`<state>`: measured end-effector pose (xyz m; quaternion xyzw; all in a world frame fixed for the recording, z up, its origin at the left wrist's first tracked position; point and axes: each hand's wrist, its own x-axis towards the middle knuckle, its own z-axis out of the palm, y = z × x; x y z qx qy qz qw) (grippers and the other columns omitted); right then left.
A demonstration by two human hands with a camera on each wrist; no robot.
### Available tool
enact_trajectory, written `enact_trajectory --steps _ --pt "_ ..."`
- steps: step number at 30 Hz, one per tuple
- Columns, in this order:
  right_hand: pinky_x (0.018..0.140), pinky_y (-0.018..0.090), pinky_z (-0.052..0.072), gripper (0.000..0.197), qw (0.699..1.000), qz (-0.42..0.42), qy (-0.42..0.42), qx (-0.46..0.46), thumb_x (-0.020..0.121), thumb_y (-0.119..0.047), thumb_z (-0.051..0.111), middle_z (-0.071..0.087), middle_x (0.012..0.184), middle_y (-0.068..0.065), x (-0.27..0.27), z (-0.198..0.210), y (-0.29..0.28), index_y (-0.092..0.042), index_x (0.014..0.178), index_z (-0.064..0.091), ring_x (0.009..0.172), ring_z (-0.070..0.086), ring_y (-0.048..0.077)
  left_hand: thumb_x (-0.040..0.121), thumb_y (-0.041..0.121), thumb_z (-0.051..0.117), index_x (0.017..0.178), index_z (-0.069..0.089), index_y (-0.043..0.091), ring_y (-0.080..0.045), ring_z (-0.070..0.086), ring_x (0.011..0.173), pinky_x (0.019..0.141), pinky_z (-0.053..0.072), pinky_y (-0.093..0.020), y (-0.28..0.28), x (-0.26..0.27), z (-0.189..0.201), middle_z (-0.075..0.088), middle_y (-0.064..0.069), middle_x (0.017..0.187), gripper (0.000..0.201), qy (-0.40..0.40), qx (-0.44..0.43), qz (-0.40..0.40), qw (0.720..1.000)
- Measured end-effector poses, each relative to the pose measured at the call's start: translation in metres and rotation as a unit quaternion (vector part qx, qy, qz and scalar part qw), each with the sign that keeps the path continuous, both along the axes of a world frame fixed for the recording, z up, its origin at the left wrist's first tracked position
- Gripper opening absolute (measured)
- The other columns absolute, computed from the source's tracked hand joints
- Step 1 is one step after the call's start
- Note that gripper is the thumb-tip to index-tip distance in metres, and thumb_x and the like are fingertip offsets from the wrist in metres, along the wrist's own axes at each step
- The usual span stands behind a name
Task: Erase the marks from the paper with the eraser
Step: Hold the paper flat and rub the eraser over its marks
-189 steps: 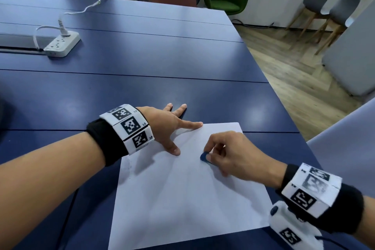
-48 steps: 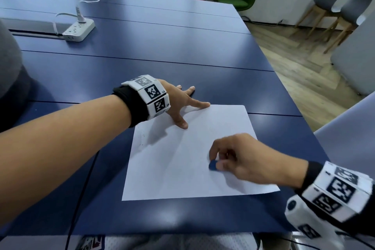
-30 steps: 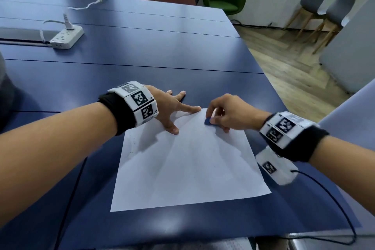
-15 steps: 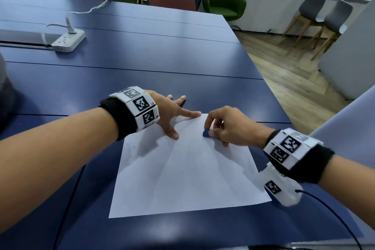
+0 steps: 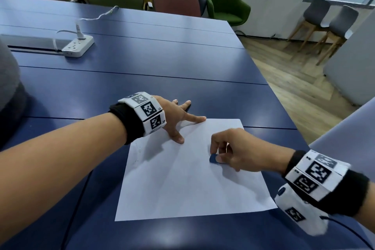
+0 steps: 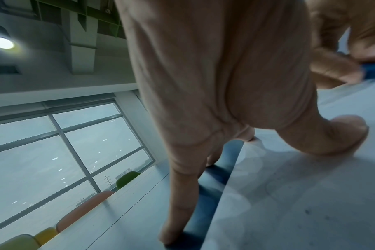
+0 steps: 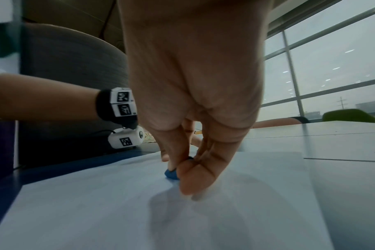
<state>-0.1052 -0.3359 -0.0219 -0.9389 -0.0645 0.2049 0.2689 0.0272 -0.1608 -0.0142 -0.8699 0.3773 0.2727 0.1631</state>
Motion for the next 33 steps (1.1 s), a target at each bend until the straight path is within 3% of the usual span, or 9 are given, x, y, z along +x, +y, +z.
enact_trajectory --steps 2,6,11,13,17,21,24,30,33 --pt "0.05 0.03 0.052 0.007 1.0 0.001 -0.002 -0.012 0.086 -0.01 0.061 0.063 0.076 0.006 0.004 0.003 -0.001 -0.016 0.089 0.063 0.043 0.055 0.014 0.081 0.061 0.064 0.138 -0.011 0.066 -0.033 -0.006 0.149 0.112 0.02 -0.063 0.0 0.0 -0.001 -0.02 0.004 0.161 0.094 -0.001 0.002 -0.001 1.0" --pt "0.042 0.016 0.045 0.004 0.995 -0.079 -0.056 -0.029 0.088 -0.011 0.059 0.065 0.071 0.003 0.023 0.004 -0.011 -0.015 0.087 0.058 0.045 0.061 0.017 0.081 0.062 0.064 0.137 -0.011 0.068 -0.032 -0.006 0.149 0.11 0.022 -0.063 0.0 0.0 -0.001 -0.02 0.006 0.161 0.093 -0.005 0.004 0.001 1.0" --pt "0.047 0.028 0.051 0.008 1.0 -0.007 0.007 0.005 0.086 -0.007 0.059 0.065 0.082 0.016 0.003 0.0 -0.004 -0.014 0.085 0.061 0.045 0.056 0.019 0.081 0.062 0.064 0.137 -0.011 0.068 -0.032 -0.005 0.149 0.111 0.023 -0.062 0.001 0.001 -0.002 -0.02 0.005 0.161 0.094 -0.008 0.001 0.0 1.0" --pt "0.049 0.026 0.051 0.008 1.0 0.019 0.021 -0.007 0.085 -0.008 0.06 0.066 0.083 0.014 0.005 0.003 -0.002 -0.015 0.087 0.063 0.045 0.057 0.016 0.081 0.062 0.064 0.136 -0.011 0.068 -0.032 -0.006 0.149 0.11 0.024 -0.062 0.001 0.001 -0.002 -0.021 0.005 0.161 0.094 -0.005 0.001 0.001 1.0" --pt "0.046 0.017 0.045 0.008 0.998 -0.054 -0.035 -0.015 0.087 -0.008 0.059 0.067 0.078 0.008 0.024 0.004 -0.009 -0.016 0.086 0.061 0.042 0.059 0.014 0.081 0.062 0.064 0.137 -0.011 0.068 -0.032 -0.006 0.149 0.11 0.024 -0.063 -0.001 -0.001 -0.001 -0.021 0.006 0.161 0.093 -0.01 0.008 0.001 1.0" --pt "0.046 0.025 0.049 0.008 1.0 -0.016 -0.008 0.009 0.086 -0.008 0.06 0.065 0.083 0.015 0.006 0.002 -0.002 -0.015 0.085 0.062 0.044 0.055 0.014 0.081 0.062 0.063 0.137 -0.011 0.067 -0.033 -0.005 0.149 0.11 0.024 -0.063 -0.001 -0.001 -0.001 -0.021 0.005 0.161 0.093 -0.011 0.009 -0.001 1.0" --pt "0.051 0.029 0.054 0.006 0.999 0.035 0.021 -0.002 0.085 -0.011 0.064 0.065 0.084 0.012 0.001 0.006 0.004 -0.016 0.088 0.066 0.051 0.058 0.019 0.081 0.062 0.064 0.136 -0.012 0.068 -0.032 -0.006 0.149 0.11 0.024 -0.063 0.001 0.001 -0.003 -0.021 0.005 0.161 0.094 -0.01 0.007 0.001 1.0" --pt "0.045 0.023 0.046 0.007 0.997 -0.054 -0.038 0.025 0.086 -0.008 0.06 0.066 0.081 0.015 0.005 0.0 0.002 -0.014 0.087 0.064 0.04 0.053 0.008 0.081 0.061 0.065 0.137 -0.01 0.068 -0.032 -0.007 0.149 0.11 0.023 -0.063 -0.001 0.0 -0.002 -0.021 0.006 0.16 0.094 -0.004 0.007 0.005 1.0" --pt "0.047 0.015 0.042 0.007 1.0 -0.004 -0.017 0.023 0.084 -0.01 0.064 0.065 0.08 0.008 -0.018 0.001 0.009 -0.015 0.086 0.068 0.044 0.049 0.002 0.081 0.061 0.064 0.137 -0.01 0.068 -0.032 -0.007 0.149 0.11 0.024 -0.063 0.0 0.002 -0.003 -0.021 0.006 0.16 0.094 -0.004 0.004 0.003 1.0"
